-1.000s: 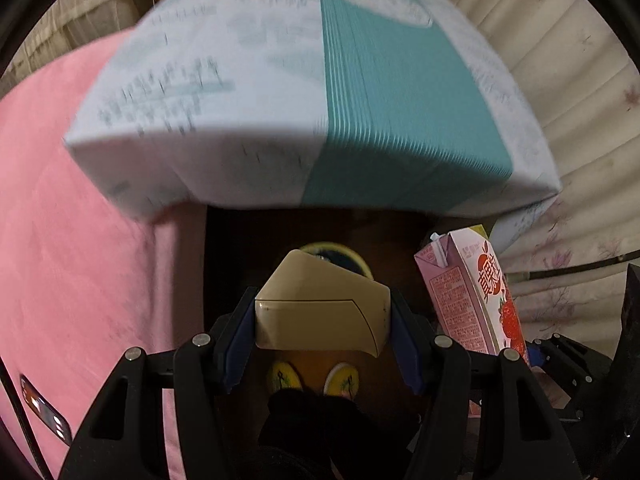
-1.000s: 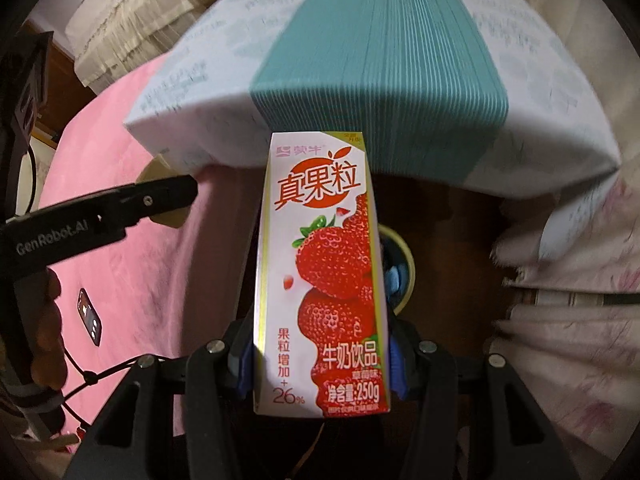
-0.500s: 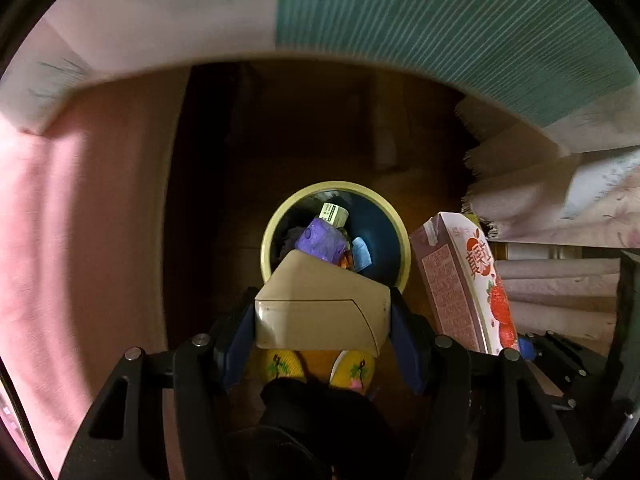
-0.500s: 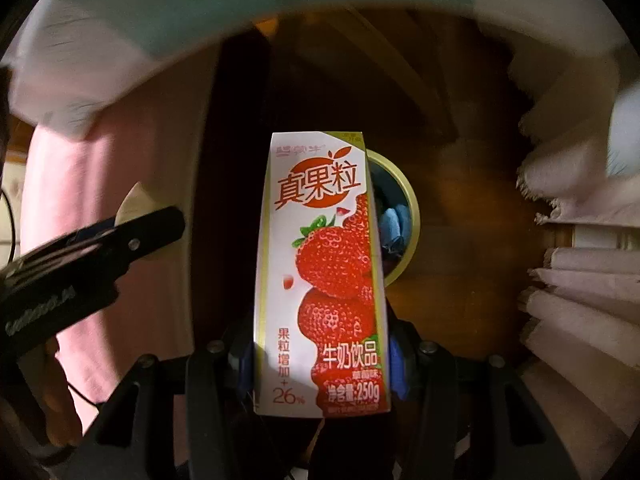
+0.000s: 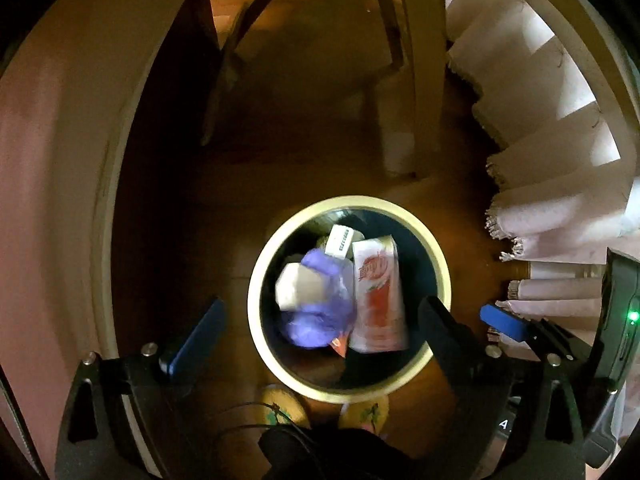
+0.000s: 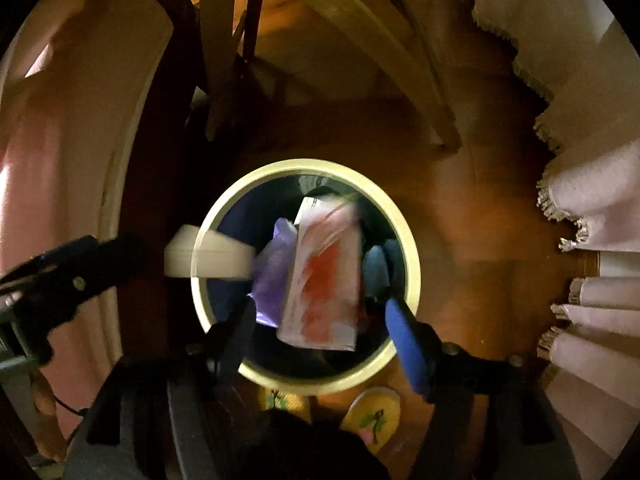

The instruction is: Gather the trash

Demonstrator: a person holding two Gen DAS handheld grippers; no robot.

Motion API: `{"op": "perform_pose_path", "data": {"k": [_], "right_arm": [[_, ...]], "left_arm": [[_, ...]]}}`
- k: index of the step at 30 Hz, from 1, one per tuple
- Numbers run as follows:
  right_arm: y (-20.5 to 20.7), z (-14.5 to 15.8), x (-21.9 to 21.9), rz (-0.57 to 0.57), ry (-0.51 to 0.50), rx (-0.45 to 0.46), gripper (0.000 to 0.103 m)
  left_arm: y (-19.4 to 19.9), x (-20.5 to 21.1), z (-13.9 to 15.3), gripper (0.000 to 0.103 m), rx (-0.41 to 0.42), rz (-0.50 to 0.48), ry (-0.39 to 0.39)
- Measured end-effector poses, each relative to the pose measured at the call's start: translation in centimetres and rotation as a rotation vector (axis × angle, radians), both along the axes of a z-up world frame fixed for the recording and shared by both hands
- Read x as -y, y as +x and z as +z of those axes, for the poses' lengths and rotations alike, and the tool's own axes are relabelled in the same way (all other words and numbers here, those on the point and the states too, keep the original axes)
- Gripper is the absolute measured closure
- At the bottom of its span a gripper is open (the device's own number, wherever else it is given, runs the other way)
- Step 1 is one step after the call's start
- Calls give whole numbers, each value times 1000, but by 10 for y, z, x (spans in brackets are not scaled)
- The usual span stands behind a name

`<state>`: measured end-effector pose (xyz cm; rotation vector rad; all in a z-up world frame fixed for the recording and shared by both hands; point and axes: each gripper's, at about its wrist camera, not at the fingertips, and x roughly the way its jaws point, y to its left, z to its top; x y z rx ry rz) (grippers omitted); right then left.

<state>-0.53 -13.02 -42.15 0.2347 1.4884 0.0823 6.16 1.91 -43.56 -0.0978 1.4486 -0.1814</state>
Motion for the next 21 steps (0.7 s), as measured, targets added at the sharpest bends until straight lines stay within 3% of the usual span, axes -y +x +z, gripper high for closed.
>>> {"op": "perform_pose_path", "data": {"k": [11,21], "right_arm": [[-3,24,13,-72,6,96,35],[-10,85,9,-114,-3,164,35]], "left_arm": [[-6,-9,14,3,62,29,36],[-15,-2,73,1,116,20,31]]}}
